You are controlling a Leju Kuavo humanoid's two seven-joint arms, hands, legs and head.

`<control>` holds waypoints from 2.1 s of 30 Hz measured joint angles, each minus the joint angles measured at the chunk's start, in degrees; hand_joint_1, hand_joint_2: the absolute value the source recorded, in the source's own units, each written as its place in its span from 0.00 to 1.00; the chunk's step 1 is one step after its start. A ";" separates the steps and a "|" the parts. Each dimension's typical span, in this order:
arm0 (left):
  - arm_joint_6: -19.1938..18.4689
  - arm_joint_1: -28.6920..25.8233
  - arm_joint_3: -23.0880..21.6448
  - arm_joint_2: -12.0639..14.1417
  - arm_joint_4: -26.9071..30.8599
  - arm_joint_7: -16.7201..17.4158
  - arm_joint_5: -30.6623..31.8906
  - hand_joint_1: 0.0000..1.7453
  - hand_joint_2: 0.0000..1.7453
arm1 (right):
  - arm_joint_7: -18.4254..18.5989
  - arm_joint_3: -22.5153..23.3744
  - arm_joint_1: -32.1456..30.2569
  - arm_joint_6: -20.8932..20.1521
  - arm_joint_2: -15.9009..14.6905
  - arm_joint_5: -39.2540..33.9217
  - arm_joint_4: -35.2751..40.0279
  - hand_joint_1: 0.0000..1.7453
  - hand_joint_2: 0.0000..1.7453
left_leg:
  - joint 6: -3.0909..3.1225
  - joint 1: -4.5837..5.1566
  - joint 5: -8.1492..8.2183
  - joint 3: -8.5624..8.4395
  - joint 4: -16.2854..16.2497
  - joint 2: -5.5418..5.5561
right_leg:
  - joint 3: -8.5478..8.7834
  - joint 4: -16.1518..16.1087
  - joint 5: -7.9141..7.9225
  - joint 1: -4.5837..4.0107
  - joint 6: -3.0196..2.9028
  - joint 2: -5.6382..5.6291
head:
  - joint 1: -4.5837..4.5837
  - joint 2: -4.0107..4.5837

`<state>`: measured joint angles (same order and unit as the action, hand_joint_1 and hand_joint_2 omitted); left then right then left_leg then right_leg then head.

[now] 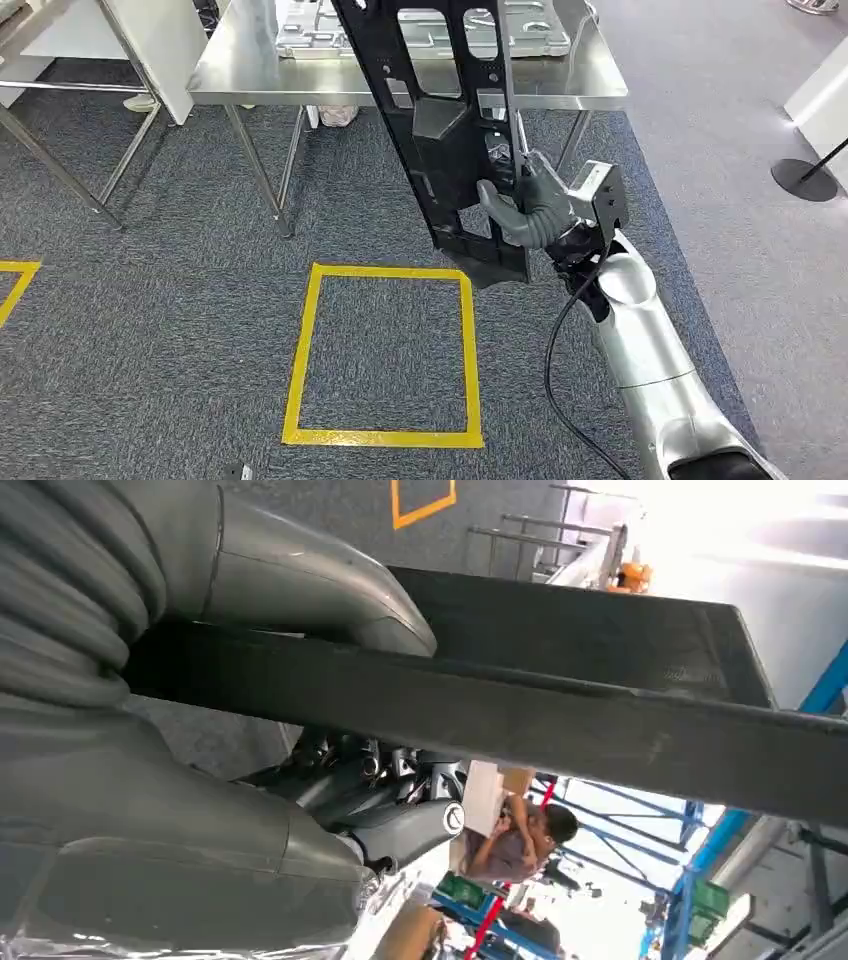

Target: Take the parts from the cabinet and place them on the table.

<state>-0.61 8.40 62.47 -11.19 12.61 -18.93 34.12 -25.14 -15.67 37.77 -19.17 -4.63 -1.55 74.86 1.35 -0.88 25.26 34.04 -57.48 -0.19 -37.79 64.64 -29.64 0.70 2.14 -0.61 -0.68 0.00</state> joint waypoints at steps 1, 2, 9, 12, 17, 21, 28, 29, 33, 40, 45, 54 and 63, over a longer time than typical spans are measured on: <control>-0.26 -0.01 0.00 -0.02 0.00 -0.28 -0.09 0.00 1.00 | 0.00 0.02 -0.05 0.09 -0.02 0.00 -0.09 1.00 1.00 | 0.04 0.03 0.03 -0.01 -0.01 -0.04 | -1.98 4.23 -1.87 0.06 0.19 0.01 | 0.02 0.00; -0.94 -0.06 0.00 -0.04 0.00 -0.57 -0.50 0.00 1.00 | 0.00 0.00 -0.22 0.09 -0.02 0.00 -0.24 1.00 1.00 | 0.10 0.03 0.07 0.00 -0.03 -0.11 | -4.61 9.49 -3.70 0.09 0.38 0.03 | 0.02 -0.02; -3.39 -0.13 0.13 -0.07 0.00 -0.83 -1.73 0.00 1.00 | -0.06 -0.06 0.99 -0.31 -0.11 -0.02 -1.29 1.00 1.00 | -1.03 0.39 0.82 0.31 -1.06 -0.02 | 2.27 -6.40 4.66 0.11 -0.42 0.73 | 0.08 -0.02; -3.45 -0.18 0.15 -0.07 0.00 -0.65 -1.75 0.00 1.00 | -0.13 -0.15 1.01 -0.39 -0.22 -0.09 -1.71 1.00 1.00 | -1.95 0.27 0.59 0.13 -0.53 -0.14 | 2.12 -6.33 4.65 -0.24 -1.23 0.57 | 0.11 -0.02; -3.45 -0.29 0.15 -0.07 0.00 -0.13 -1.73 0.00 1.00 | -0.20 -0.22 1.13 -0.44 -0.18 -0.09 -2.01 1.00 1.00 | -2.93 0.04 8.08 6.61 -14.78 -0.05 | 2.72 -6.99 4.81 0.01 -2.68 0.61 | 0.44 0.00; -3.45 -0.54 0.17 -0.04 0.00 -0.02 -1.73 0.00 1.00 | -0.22 -0.37 1.00 -0.44 -0.17 -0.11 -2.38 1.00 1.00 | -2.48 0.05 4.28 6.61 -13.35 -0.04 | 3.09 -6.92 4.62 -0.26 -2.73 0.28 | 0.48 -0.02; -3.50 -0.58 0.18 0.04 0.00 0.11 -1.75 0.00 1.00 | -0.26 -0.55 1.06 -0.39 -0.20 -0.11 -2.38 1.00 1.00 | -0.40 0.48 -0.18 0.63 -0.37 0.24 | 3.23 -6.93 4.44 -0.50 -0.76 0.08 | 0.44 -0.02; -3.54 -0.55 0.17 0.02 0.00 0.11 -1.75 0.00 1.00 | -0.26 -0.52 1.05 -0.37 -0.22 -0.11 -2.36 1.00 1.00 | -0.05 0.28 -0.45 0.38 -0.01 0.16 | 3.05 -6.16 3.79 -0.14 -0.50 0.20 | 0.37 0.00; -3.69 -0.49 0.17 0.02 0.00 0.00 -1.77 0.00 1.00 | -0.26 -0.55 0.69 -0.37 -0.26 -0.15 -2.38 1.00 1.00 | 0.29 0.31 -0.52 0.48 0.02 0.06 | -4.62 10.01 -4.01 0.12 0.56 0.29 | 0.35 -0.02; -3.80 -0.51 0.20 0.00 0.00 -0.11 -1.81 0.00 1.00 | -0.28 -0.52 0.69 -0.35 -0.26 -0.22 -2.36 1.00 1.00 | -0.75 0.66 -0.10 0.76 -0.69 0.20 | 3.10 -6.67 4.36 -0.05 -0.66 0.56 | 0.39 0.00; -3.95 -0.55 0.17 -0.02 0.00 -0.39 -2.08 0.00 1.00 | -0.26 -0.50 0.79 -0.39 -0.42 -0.24 -2.32 1.00 1.00 | -2.19 0.43 1.60 1.42 -2.57 0.20 | 3.64 -7.68 4.82 0.28 -2.36 0.57 | 0.56 0.00; -3.95 -0.85 0.20 0.00 0.00 -0.48 -2.21 0.00 1.00 | -0.26 -0.63 0.81 -0.46 -0.37 -0.26 -2.36 1.00 1.00 | -1.87 0.28 -0.98 1.49 -1.65 0.24 | 4.58 -7.35 3.72 -0.03 -2.10 0.31 | 0.79 -0.02; -3.93 -0.79 0.26 0.00 0.00 -0.63 -2.34 0.00 1.00 | -0.20 -0.79 1.59 0.64 -0.33 2.14 -2.21 1.00 1.00 | 0.65 0.36 0.19 -0.29 0.19 0.30 | -2.76 6.80 -2.84 0.09 0.49 0.34 | 0.24 -0.02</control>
<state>-4.55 7.61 62.73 -11.19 12.61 -19.56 31.78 -25.33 -16.46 39.36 -18.53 -4.96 0.59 72.65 2.00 -0.52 25.45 33.74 -57.29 0.11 -40.55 71.44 -32.47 0.79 2.63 -0.26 -0.44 -0.02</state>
